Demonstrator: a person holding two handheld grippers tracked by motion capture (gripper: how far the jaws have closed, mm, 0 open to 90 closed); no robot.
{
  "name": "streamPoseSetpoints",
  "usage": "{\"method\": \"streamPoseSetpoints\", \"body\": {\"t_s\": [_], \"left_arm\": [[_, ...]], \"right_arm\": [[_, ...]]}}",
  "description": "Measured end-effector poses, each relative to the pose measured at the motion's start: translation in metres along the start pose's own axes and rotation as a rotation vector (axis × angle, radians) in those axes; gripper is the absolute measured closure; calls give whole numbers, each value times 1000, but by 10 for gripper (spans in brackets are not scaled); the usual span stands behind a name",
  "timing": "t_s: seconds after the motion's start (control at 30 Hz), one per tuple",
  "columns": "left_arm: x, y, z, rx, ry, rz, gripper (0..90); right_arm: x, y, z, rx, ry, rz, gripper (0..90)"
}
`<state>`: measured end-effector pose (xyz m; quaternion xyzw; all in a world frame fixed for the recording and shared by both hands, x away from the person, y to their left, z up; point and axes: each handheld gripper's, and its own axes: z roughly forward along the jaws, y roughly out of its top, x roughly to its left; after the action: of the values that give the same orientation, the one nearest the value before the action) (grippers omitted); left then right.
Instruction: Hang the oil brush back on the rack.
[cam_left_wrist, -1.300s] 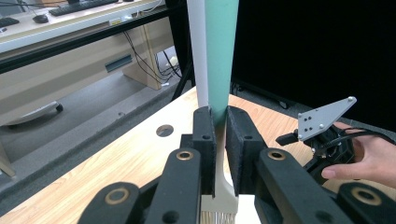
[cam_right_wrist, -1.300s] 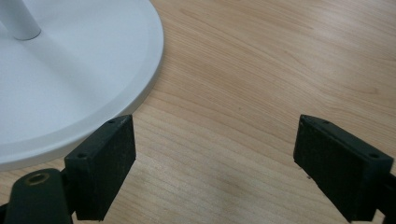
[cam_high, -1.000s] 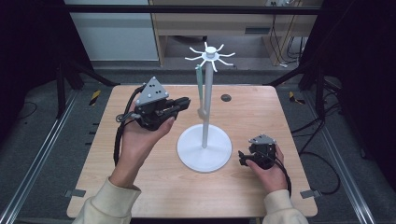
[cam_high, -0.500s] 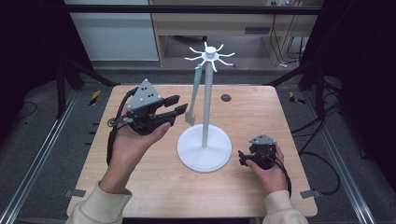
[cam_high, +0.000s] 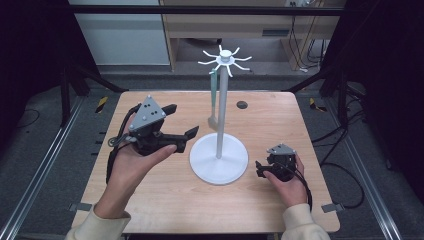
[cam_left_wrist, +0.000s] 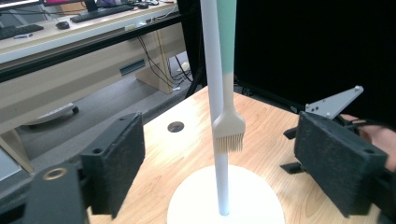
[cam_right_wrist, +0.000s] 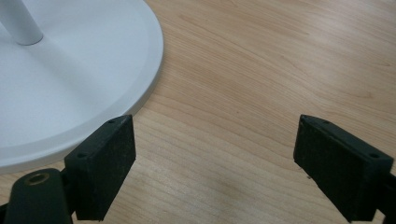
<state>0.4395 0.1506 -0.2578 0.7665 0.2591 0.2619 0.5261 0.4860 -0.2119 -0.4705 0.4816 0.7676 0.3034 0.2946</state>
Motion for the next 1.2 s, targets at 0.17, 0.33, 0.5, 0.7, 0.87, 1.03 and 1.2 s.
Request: {"method": "streamPoseSetpoints", "body": {"t_s": [0.17,0.33,0.5,0.7,0.87,1.03,1.2], "left_arm": [[2,-12,-9,-4,20,11,97],[2,-25,-18,-1,18,22,65],[0,-35,-23,13,12,36,48],[0,-44,-29,10,14,35,38],[2,-56,-30,25,18,29,33],[7,-68,-31,49,27,36,32],[12,-80,-31,77,21,21,32]], "right_arm": [[1,0,0,3,-4,2,134],[0,0,-1,1,-7,4,132],[-1,0,-1,-3,-11,8,131],[0,0,-1,-2,-9,6,129],[0,0,-2,-1,-11,21,129],[-1,-1,-2,-3,-11,20,128],[-2,-1,-2,-3,-8,29,129]]}}
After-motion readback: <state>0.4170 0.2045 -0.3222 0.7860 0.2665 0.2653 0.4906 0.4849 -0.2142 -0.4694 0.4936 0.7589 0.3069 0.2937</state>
